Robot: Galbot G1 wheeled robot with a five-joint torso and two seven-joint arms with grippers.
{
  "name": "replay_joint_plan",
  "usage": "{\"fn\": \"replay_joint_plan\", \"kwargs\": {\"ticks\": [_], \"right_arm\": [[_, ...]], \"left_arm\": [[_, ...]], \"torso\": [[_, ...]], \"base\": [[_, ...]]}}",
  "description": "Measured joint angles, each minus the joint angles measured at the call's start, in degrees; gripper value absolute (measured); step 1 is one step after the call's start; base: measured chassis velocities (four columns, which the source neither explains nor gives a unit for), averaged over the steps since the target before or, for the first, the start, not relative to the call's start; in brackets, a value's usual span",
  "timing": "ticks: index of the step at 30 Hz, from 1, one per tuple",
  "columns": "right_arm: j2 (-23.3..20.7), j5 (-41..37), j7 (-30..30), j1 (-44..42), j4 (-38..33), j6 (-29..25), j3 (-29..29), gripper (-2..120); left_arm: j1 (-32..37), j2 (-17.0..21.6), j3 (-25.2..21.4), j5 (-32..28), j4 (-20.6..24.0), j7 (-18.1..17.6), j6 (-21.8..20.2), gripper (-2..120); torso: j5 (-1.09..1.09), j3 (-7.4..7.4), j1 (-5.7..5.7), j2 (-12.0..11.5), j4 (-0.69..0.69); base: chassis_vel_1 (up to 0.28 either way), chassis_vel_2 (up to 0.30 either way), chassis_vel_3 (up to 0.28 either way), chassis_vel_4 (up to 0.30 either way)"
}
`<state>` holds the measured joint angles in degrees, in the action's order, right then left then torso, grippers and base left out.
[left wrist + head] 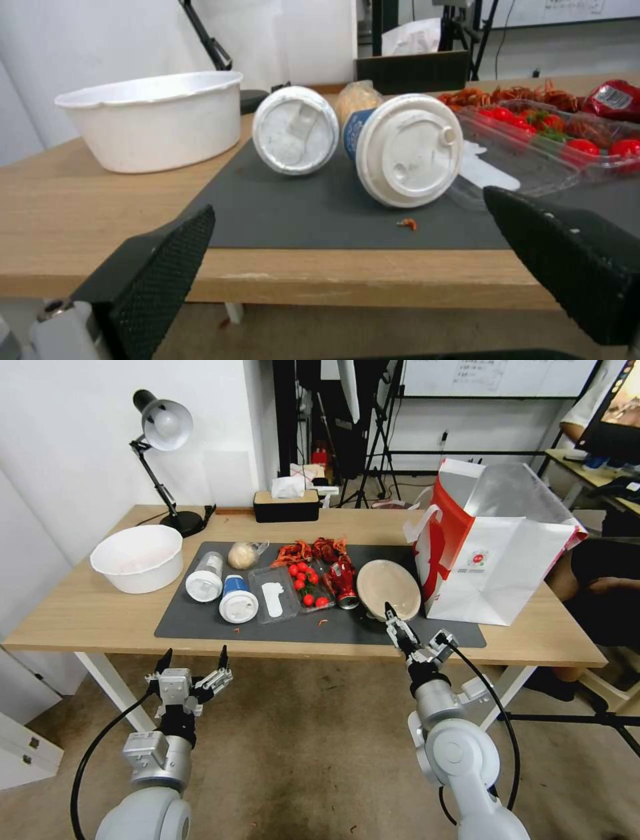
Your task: Pick up the trash from the table and place it into the takeout bag.
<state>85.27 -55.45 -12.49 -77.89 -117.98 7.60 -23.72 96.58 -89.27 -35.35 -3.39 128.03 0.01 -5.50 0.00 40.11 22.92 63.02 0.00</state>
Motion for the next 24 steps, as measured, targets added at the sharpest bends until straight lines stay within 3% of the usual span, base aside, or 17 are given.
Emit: {"fn": "replay_joint_plan", "kwargs": {"ticks": [7,10,11,15,21,24], "right_arm": [[0.3,-0.5,-0.6,0.0,0.6,0.2,-0.1,46],[0.4,-0.5,-0.7,-0.1,0.7,0.2,-0.2,40],[0.4,-0.5,-0.8,-0.1,0.7,0.2,-0.2,32],[0.5,-0.6,-0.9,-0.3,0.9,0.1,-0.2,18],[0.7,-0.6,-1.0,-0.4,0.9,0.0,-0.2,1],[0.9,-0.6,-1.1,-0.6,0.8,-0.1,-0.2,0]], "left_arm": [[0.1,0.1,0.1,0.1,-0.3,0.0,0.8,100],[0.1,0.2,0.1,0.2,-0.4,0.0,0.9,100],[0.1,0.2,0.2,0.3,-0.5,0.1,1.0,100],[0.1,0.2,0.2,0.4,-0.5,0.1,1.2,100],[0.1,0.2,0.2,0.4,-0.6,0.2,1.5,100],[0.2,0.1,0.2,0.5,-0.6,0.2,1.7,100]], "torso": [[0.00,0.00,0.00,0.0,0.00],[0.00,0.00,0.00,0.0,0.00],[0.00,0.00,0.00,0.0,0.00],[0.00,0.00,0.00,0.0,0.00],[0.00,0.00,0.00,0.0,0.00],[0.00,0.00,0.00,0.0,0.00]], "base": [[0.000,0.000,0.000,0.000],[0.000,0.000,0.000,0.000],[0.000,0.000,0.000,0.000],[0.000,0.000,0.000,0.000],[0.000,0.000,0.000,0.000],[0.000,0.000,0.000,0.000]]}}
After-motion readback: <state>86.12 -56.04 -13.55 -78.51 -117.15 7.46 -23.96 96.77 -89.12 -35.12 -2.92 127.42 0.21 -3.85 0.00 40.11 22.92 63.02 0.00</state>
